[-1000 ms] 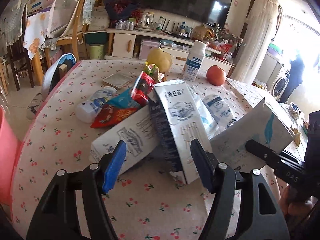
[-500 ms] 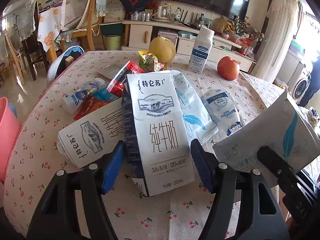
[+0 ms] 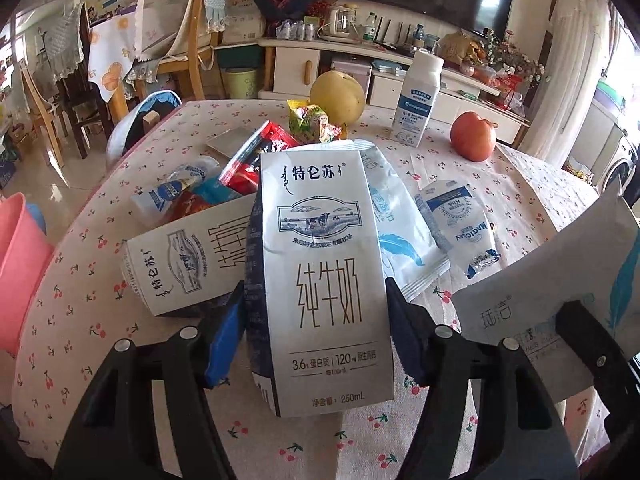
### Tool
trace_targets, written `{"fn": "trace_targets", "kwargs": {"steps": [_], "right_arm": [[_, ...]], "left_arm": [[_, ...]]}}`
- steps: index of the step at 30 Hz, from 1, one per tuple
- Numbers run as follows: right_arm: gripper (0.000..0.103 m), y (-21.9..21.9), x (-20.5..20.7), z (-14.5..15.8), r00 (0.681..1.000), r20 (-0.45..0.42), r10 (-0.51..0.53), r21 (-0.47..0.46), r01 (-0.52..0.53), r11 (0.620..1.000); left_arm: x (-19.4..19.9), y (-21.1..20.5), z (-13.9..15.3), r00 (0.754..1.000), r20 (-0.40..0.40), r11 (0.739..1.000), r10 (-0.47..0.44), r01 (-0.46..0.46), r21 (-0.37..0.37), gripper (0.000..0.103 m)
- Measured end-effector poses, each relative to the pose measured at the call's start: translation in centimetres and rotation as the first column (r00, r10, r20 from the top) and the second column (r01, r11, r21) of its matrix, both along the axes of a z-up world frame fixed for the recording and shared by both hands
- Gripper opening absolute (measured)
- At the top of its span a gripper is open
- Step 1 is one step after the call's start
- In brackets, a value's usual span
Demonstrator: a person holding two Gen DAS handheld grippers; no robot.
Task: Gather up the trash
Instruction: 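Carry the carton in left tool and packet in right tool over the pink bucket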
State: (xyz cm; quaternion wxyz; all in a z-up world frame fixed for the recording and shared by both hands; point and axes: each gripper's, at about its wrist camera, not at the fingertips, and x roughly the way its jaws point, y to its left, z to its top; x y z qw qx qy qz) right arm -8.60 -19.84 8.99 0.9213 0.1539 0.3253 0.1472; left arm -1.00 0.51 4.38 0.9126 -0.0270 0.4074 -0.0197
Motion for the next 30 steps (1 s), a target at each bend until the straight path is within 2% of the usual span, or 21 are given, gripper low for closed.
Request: {"fn": "trace_targets", "kwargs": {"steps": [7, 13, 18, 24, 30], "right_arm": [[0.012, 0.5, -0.5, 0.1, 0.999, -0.019, 0.038, 0.009, -0.037, 0.999], [0.012, 1.2, -1.3, 0.4, 0.998, -0.027, 0.054, 0.014, -0.054, 0.998], [0.012, 2.7, -1.4, 0.9, 0.997, -0.041, 0.062, 0.008, -0.062, 0.998], [0.012, 7.0, -1.5, 2.4, 0.992, -0.031, 0.124, -0.033, -0.125, 0.992], [0.012, 14.4, -0.7, 4.7, 0.968, -0.013, 0.251, -0.038, -0.251, 0.967]], "left_arm": [[-2.8, 2.1, 3.2, 0.996, 0.088, 0.999, 0.004, 0.000, -0.037, 0.066], [-4.1, 6.5, 5.1, 0.983, 0.176, 0.997, 0.058, -0.048, -0.066, 0.066], [-4.1, 11.7, 6.2, 0.952, 0.254, 0.986, 0.169, -0.167, -0.029, 0.066], [-3.9, 19.1, 6.3, 0.895, 0.288, 0.937, 0.341, -0.347, -0.034, 0.066], [-3.8, 25.3, 6.5, 0.830, 0.279, 0.872, 0.484, -0.484, -0.071, 0.066]]}}
